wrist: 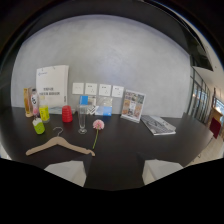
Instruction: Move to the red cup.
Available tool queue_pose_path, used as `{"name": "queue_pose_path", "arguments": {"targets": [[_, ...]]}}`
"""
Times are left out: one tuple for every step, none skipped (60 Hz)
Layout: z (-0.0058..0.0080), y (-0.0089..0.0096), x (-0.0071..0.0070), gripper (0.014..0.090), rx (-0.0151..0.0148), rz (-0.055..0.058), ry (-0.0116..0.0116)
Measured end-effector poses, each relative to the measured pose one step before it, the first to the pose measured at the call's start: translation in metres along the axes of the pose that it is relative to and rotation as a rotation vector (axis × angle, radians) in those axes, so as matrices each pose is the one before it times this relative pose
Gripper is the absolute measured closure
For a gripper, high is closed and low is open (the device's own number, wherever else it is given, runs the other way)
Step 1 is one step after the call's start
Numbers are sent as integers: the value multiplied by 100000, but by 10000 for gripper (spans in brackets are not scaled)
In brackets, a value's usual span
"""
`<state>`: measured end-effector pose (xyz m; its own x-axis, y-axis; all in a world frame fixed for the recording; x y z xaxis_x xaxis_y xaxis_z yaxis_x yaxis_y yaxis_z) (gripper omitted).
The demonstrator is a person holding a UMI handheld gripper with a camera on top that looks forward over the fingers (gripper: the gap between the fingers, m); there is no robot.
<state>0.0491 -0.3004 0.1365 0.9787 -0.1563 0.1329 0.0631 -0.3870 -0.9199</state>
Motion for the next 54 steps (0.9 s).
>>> {"name": "queue_pose_path", "arguments": {"targets": [[-10,6,-10,191,-38,-62,88],[-43,25,-36,190,-84,-75,27],[-74,35,-56,191,-111,-105,33],[-86,44,-41,190,-139,-144,143],[-91,48,-42,191,-183,-115,205],[-91,40,-98,190,-172,-92,216],[29,90,-155,190,-16,-105,138],[-190,78,-124,188,-131,-85,145],[-144,68,-149,190,-129,-107,228],[-163,106,-201,192,-182,-117,296],[-157,105,-178,193,-210,-120,342],[-161,83,-204,194,-228,-136,293],[-154,78,-256,192,-221,-138,176],[-187,122,-284,191,-200,-123,76],[-190,95,-307,193,-262,-186,32],[-197,81,-336,193,-304,-100,24],[-181,61,-372,195,-266,-57,-65],[-219,59,-452,192,-174,19,-210],[-200,29,-491,190,-9,68,-346],[-176,18,-568,190,-7,81,-460],[-180,6,-576,192,-1,52,-455],[-146,-15,-604,191,8,36,-410],[-136,-30,-609,191,61,38,-391],[-111,-47,-637,189,206,35,-419],[-54,-85,-665,190,359,-7,-441],[-48,-130,-686,191,404,-42,-468],[14,-158,-698,190,467,-16,-441],[14,-169,-704,197,427,-21,-383],[47,-159,-704,195,344,-146,-378],[49,-161,-726,192,390,-245,-455],[75,-179,-748,191,487,-271,-469],[76,-198,-696,191,568,-196,-408],[137,-226,-665,193,624,-73,-317],[169,-218,-654,192,599,-80,-323],[203,-234,-671,194,515,21,-364],[200,-238,-687,196,524,114,-517],[228,-268,-672,194,457,121,-648],[250,-237,-671,194,464,134,-657],[264,-246,-612,195,449,140,-579],[301,-237,-577,195,371,198,-490],[322,-201,-570,196,270,179,-483],[326,-190,-536,195,36,179,-571],[310,-322,-527,196,-600,135,-586],[391,-180,-470,196,-124,128,-485],[411,-189,-392,193,52,101,-320],[443,-243,-343,193,205,-34,-173],[489,-240,-277,194,276,-100,-80],[470,-261,-255,193,240,-153,-97],[510,-262,-229,195,215,-106,-138],[542,-264,-259,195,241,-67,-255],[569,-280,-258,193,194,-133,-272],[643,-227,-203,196,69,-293,-113],[627,-214,-180,197,-73,-338,-100],[667,-212,-192,197,-115,-264,-283]]}}
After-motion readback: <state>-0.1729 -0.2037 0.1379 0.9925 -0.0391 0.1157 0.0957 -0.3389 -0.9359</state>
